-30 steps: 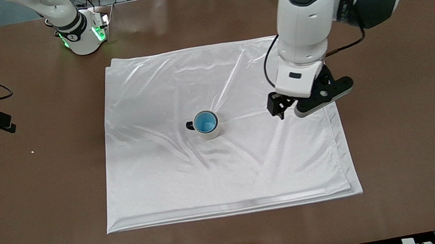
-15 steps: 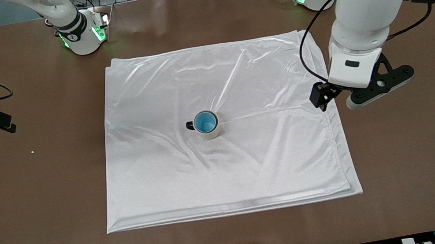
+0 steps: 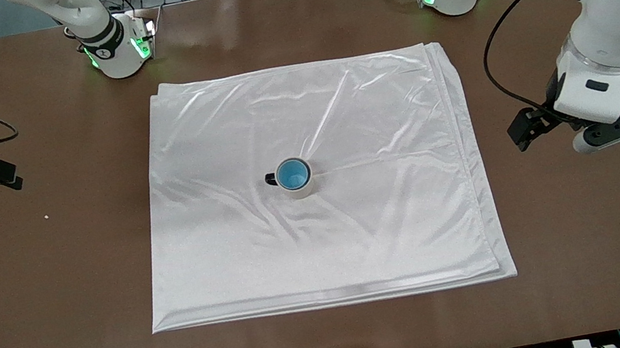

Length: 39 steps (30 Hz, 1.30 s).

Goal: Place blue cup into white mug on cloth

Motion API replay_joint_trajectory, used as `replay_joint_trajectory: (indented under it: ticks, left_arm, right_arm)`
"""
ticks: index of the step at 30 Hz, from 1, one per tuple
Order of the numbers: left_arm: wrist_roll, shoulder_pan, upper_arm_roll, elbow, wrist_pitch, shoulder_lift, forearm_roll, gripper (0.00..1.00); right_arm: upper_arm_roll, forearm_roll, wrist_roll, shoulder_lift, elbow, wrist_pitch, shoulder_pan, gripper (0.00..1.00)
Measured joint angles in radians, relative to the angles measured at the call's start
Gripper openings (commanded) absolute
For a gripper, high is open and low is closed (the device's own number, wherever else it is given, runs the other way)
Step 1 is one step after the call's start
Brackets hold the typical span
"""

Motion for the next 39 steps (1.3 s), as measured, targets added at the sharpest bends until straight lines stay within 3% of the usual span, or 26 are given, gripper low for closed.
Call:
replay_joint_trajectory:
  ticks: [15,39]
  left_arm:
    - [0.255,0.126,0.000,-0.001,-0.030,-0.041,-0.044,1.00]
    - [0.445,0.243,-0.019,-0.071,-0.080,-0.100,-0.049,1.00]
  right_arm:
    - [0.000,0.000,0.000,0.000,0.000,0.001,0.002,1.00]
    - [0.000,0.002,0.001,0.000,0.000,0.001,0.002,1.00]
